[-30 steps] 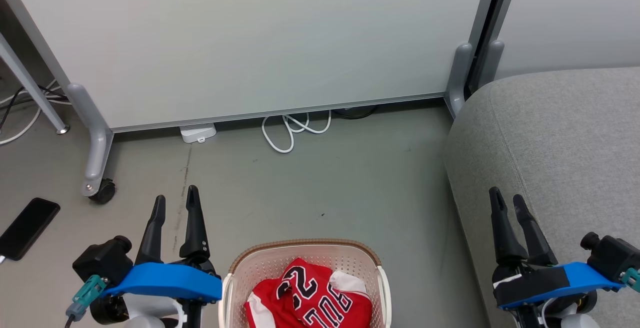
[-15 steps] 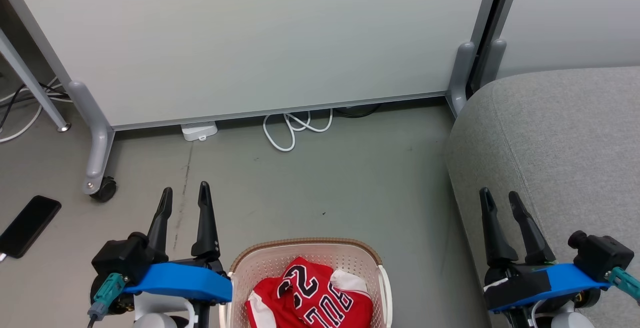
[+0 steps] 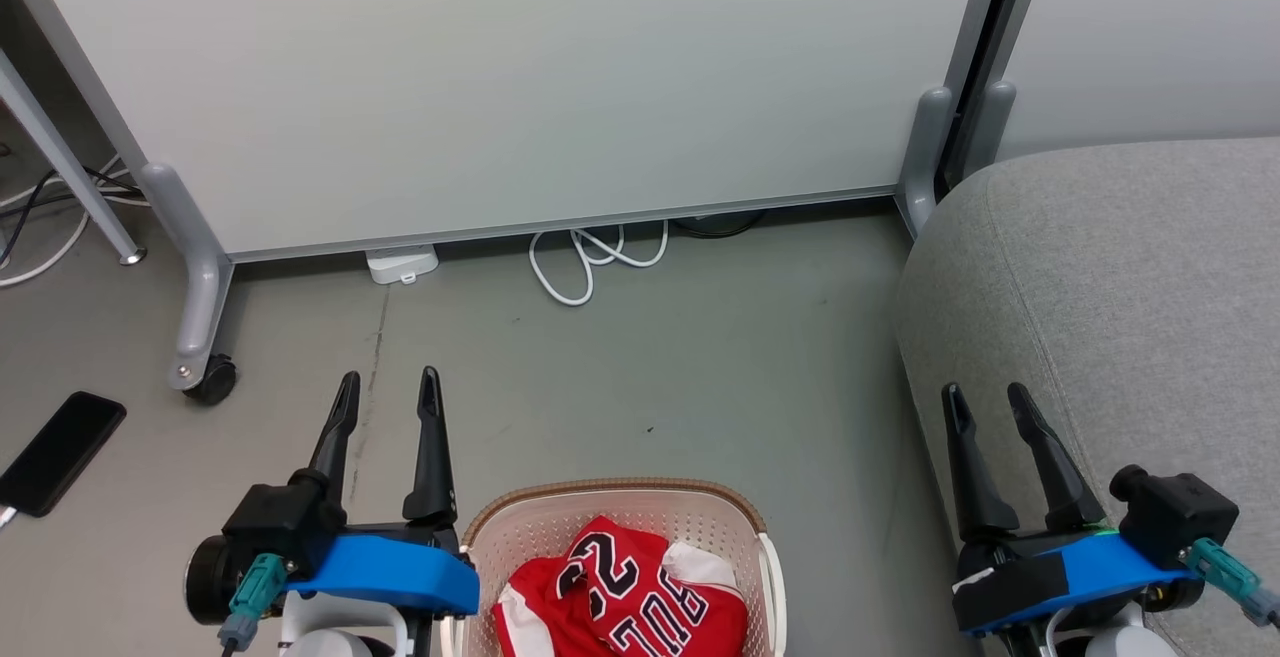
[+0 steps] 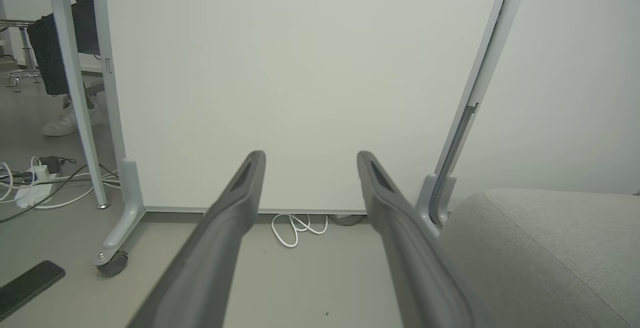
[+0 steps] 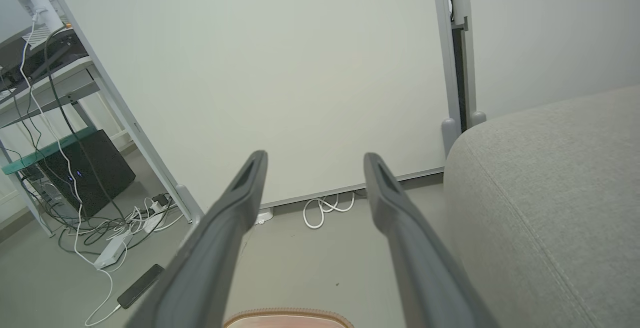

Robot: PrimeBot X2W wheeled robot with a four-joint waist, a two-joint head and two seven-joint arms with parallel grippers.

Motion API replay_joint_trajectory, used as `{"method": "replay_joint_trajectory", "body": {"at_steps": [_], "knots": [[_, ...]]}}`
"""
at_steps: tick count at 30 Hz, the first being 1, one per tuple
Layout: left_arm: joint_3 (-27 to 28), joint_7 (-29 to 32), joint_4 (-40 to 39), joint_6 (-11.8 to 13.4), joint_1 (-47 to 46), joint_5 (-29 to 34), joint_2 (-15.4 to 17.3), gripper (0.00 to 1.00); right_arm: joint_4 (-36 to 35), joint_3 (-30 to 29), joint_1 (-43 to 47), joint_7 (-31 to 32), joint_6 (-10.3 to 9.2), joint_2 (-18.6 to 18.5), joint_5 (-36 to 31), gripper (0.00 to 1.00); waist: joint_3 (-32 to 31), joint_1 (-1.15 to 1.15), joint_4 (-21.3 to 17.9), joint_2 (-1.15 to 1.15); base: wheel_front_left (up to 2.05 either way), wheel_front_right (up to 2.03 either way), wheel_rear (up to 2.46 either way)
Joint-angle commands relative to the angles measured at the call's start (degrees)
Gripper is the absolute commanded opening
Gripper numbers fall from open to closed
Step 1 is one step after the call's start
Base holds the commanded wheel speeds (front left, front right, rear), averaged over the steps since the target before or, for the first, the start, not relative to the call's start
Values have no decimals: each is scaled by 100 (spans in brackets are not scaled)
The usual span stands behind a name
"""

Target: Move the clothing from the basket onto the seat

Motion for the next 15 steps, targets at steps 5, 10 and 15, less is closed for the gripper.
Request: {"method": "replay_joint_trajectory", "body": {"at_steps": [5, 10, 15], "knots": [[-30, -96, 55, -16, -66, 313, 11, 100, 40, 20, -73, -97, 13, -41, -349, 100, -14, 0, 0, 0, 0, 0, 0], [-52, -139, 132, -34, -73, 487, -3, 100, 79, 15, -77, -140, 13, -41, -543, 100, -10, 0, 6, 0, 0, 0, 0], [-73, -198, 227, -48, -85, 684, -21, 100, 129, 36, -96, -200, 13, -42, -775, 100, -1, 0, 11, 0, 0, 0, 0]]}}
